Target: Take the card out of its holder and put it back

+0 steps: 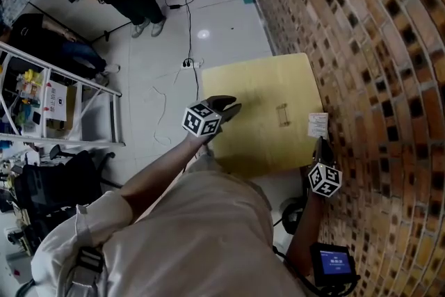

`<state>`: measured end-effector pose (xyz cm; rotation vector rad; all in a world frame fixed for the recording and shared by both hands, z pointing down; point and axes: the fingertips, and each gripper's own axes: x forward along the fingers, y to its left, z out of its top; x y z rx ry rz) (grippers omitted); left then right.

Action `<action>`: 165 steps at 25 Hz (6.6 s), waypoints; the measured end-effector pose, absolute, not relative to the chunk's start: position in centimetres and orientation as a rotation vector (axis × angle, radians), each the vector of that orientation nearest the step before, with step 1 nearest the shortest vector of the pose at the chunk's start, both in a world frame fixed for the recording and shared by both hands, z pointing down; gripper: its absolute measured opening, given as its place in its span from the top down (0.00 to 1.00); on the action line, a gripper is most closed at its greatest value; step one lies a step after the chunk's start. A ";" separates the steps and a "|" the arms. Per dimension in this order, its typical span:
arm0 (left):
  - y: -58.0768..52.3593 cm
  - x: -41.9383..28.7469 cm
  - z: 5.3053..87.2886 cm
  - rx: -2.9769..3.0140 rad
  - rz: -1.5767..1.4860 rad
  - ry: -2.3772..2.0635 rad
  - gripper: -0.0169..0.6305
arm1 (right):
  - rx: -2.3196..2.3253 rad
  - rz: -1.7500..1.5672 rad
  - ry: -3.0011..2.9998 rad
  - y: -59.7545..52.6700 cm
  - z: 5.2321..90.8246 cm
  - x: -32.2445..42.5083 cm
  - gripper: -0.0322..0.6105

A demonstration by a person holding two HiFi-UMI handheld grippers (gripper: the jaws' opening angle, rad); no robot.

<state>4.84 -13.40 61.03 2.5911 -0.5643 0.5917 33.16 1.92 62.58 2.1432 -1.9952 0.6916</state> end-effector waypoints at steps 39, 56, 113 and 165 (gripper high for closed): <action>-14.6 3.7 62.2 2.545 0.646 -0.560 0.77 | 1.754 0.836 -2.028 -7.5 74.5 27.5 0.93; -14.7 3.6 63.0 2.524 0.668 -0.550 0.77 | 1.735 0.852 -2.004 -7.8 76.6 27.1 0.93; -14.7 4.0 63.1 2.515 0.687 -0.526 0.77 | 1.746 0.905 -1.940 -6.9 80.6 26.1 0.93; -15.8 5.1 60.2 2.631 0.539 -0.418 0.77 | 2.325 0.376 -2.028 -0.7 52.9 29.4 0.77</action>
